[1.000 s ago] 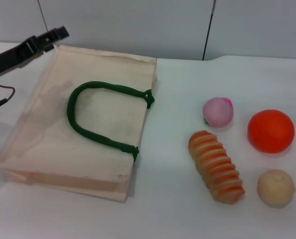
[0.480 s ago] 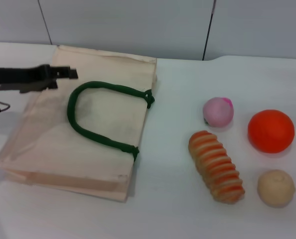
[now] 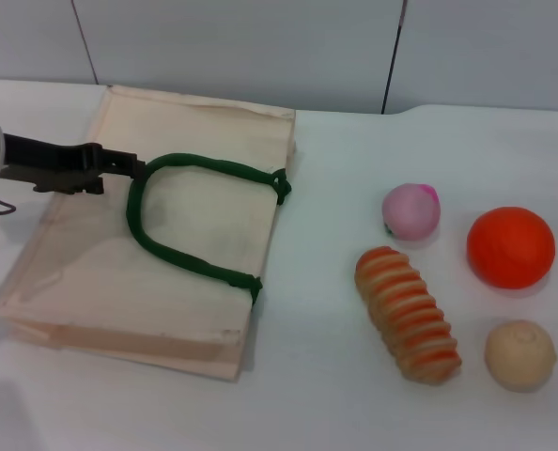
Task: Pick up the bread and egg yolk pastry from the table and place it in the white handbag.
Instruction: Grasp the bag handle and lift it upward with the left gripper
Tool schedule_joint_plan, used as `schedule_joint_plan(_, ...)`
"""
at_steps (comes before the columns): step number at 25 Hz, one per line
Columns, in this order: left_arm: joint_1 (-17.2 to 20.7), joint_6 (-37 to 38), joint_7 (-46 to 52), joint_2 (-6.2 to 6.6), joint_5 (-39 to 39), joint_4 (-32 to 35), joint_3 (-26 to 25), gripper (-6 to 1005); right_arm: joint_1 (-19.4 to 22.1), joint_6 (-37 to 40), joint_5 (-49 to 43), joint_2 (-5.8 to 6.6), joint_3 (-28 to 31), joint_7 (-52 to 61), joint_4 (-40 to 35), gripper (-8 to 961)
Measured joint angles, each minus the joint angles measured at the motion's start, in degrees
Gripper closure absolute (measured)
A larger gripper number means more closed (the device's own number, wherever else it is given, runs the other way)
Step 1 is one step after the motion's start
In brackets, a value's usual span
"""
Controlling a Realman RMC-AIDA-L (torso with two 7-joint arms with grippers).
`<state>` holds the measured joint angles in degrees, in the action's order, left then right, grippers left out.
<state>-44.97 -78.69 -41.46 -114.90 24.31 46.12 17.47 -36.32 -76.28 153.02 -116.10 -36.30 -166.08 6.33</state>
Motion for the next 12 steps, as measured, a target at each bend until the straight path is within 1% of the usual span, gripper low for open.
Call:
schedule_joint_plan(2,-0.21,-0.02,-0.06,0.01,-0.28,-0.18,0.64,288,-0.05,0.00,0.00,0.00,0.00,0.00,0.00,68)
schedule_joint_plan(4,-0.47,0.40,0.01,0.29,-0.48,-1.25,2.35,292,-0.09,0.00,0.00,0.00,0.00,0.07,0.00,68)
schedule_joint_plan(7,-1.54,1.89,0.19,1.60,-0.61,-5.28,4.66,297,-0.13,0.00,0.00,0.00,0.00,0.22,0.00,69)
schedule_joint_plan(8,-1.79,2.46,0.19,1.77,-0.65,-6.01,5.13,298,-0.14,0.00,0.00,0.00,0.00,0.25,0.00,69)
schedule_joint_plan(12,-2.38,4.50,0.35,1.71,-0.84,-6.99,6.51,305,-0.22,-0.04,0.00,0.00,0.00,0.26,0.00,69)
